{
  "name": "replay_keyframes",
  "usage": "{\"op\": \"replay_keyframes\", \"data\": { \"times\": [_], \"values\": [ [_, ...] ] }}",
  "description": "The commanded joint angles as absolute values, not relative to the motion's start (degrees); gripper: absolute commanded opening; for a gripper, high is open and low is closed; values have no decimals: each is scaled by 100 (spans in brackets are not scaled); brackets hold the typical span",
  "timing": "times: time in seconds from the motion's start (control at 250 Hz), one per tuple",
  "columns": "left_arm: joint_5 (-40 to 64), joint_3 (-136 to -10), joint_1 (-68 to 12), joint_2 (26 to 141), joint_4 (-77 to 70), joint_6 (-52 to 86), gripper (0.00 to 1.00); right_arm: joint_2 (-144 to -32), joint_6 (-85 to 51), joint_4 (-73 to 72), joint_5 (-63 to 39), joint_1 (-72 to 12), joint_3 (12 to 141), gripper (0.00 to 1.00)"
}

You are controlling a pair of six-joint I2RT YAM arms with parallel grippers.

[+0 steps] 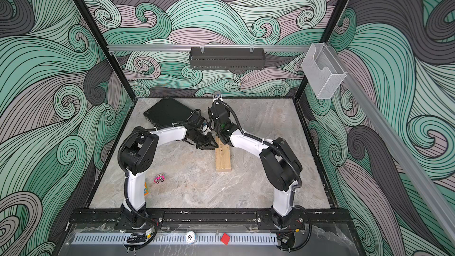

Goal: Use a claw hammer to pull out a nail
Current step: Remove the nail from the mounting plate.

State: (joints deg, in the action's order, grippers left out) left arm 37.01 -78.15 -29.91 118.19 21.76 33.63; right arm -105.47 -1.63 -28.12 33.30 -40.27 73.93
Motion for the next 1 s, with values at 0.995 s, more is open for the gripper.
{"op": "replay_keyframes", "data": {
  "times": [0.995],
  "values": [
    [3410,-7943,-3007,12261,2602,3350,25,-9912,-200,-3700,3602,-4096,7106,0]
  ]
}}
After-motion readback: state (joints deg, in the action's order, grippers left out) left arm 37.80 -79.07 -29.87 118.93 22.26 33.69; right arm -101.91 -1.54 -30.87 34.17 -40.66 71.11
